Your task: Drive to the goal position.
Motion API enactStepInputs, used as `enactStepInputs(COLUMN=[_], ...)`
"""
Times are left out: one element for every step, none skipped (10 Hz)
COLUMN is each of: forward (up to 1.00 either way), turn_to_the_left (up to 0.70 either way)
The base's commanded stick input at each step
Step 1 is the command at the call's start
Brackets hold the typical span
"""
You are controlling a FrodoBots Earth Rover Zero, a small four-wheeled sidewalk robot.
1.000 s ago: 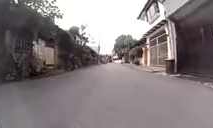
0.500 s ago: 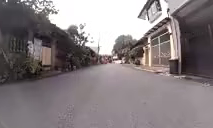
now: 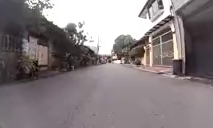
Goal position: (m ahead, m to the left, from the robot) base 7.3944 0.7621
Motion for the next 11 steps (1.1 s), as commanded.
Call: enactStepInputs(forward=[0.70,0.70,0.70,0.70,0.70,0.70,0.70,0.70,0.70,0.70,0.70], turn_to_the_left=[0.01,0.01,0.01,0.01,0.01,0.01,0.01,0.01,0.01,0.01,0.01])
